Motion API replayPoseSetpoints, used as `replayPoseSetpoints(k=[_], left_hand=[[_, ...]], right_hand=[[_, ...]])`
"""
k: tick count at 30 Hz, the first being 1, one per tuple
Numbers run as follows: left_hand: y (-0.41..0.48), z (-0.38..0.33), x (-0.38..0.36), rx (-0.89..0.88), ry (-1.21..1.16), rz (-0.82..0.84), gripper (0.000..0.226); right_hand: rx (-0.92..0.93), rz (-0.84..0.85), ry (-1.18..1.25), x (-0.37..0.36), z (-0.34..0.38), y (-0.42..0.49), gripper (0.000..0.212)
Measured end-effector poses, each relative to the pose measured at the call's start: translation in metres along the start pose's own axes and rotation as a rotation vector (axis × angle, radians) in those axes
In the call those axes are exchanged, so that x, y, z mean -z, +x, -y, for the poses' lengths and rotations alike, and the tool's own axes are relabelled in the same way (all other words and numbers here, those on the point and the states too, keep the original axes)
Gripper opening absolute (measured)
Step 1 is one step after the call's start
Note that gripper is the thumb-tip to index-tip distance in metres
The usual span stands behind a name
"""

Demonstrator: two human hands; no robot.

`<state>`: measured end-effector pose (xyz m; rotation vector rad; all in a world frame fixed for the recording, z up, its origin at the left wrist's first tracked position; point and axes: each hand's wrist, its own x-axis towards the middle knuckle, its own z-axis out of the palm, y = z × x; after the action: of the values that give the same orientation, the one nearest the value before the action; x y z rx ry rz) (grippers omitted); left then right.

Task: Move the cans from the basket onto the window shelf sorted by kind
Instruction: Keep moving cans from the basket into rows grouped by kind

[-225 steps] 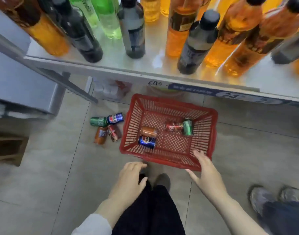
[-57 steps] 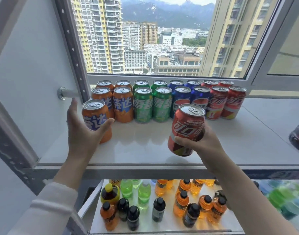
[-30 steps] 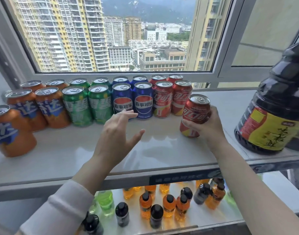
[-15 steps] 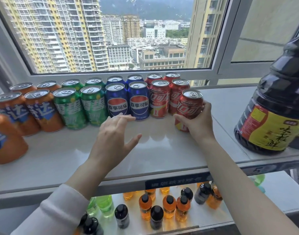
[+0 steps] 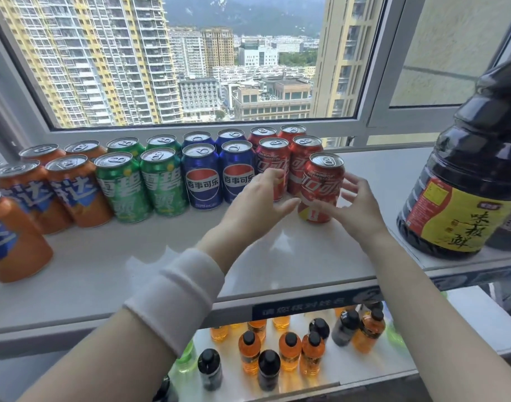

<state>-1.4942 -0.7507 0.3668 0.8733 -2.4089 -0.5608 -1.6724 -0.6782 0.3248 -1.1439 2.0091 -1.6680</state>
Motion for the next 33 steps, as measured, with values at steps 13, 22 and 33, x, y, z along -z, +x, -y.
replayPoseSetpoints(k=[13,22,33], left_hand=[[0.085,-0.052,-0.004,-0.243,0.331,0.071,0.045],[0.084,-0.060,-0.002,-0.187,0.360,0.033,0.044],[-0.042,-0.024,0.084,-0.116,0.065,-0.313,0.033]], right_hand=[[-0.004,0.142,-0.087,0.018,-0.005,0.008,0.048],[-0.023,0.244,-0.038,0.021,-0.010,0.019,0.052],[0.224,-0.301,0.076,-0.008,0.045,-0.051,0.064]])
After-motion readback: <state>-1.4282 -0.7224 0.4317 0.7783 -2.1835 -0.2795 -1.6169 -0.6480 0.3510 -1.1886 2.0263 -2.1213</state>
